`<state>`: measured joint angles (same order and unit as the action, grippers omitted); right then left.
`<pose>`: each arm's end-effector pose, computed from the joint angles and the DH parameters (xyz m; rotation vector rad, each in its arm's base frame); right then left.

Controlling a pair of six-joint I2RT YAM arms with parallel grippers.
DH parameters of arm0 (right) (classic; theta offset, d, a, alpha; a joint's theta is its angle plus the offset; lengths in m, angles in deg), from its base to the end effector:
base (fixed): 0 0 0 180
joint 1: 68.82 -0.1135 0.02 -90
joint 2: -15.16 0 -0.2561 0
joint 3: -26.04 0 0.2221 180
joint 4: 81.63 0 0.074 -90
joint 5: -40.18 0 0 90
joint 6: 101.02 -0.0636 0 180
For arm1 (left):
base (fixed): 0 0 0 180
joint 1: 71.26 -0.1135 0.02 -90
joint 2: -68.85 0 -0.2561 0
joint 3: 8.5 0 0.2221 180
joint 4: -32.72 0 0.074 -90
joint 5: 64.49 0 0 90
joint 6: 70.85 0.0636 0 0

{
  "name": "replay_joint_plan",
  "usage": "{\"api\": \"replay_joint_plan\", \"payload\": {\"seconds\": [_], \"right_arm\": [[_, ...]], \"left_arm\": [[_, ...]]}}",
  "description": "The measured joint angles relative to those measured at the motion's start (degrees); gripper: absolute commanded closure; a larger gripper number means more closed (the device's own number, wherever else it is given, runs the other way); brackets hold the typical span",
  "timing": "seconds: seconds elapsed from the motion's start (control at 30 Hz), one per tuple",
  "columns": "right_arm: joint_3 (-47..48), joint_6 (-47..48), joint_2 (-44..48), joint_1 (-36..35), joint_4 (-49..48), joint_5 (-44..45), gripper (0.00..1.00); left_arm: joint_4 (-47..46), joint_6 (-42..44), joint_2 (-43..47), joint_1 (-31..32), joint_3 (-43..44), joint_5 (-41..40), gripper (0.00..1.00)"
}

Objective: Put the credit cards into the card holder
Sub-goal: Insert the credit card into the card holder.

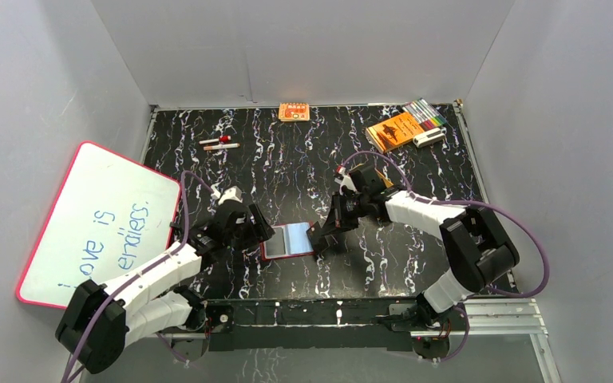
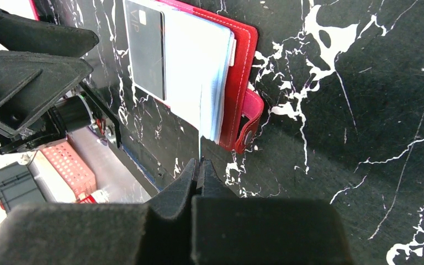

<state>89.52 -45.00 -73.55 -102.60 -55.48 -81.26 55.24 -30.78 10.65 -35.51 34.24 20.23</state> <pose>0.2269 0.1917 0.1747 -0.2569 2.6524 1.1377 0.1717 -0.1164 0.1874 -0.3391 2.3019 -0.6931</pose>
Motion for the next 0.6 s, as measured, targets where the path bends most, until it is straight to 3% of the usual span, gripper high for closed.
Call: {"api": "replay_joint_plan", "payload": {"seconds": [0.6], "right_arm": [[-0.90,-1.92,-1.88,-0.13,-1.29,1.31,1.00]], "left_arm": [[-0.96,-0.17,-0.90,0.00,-1.16,-0.04,0.36]]}}
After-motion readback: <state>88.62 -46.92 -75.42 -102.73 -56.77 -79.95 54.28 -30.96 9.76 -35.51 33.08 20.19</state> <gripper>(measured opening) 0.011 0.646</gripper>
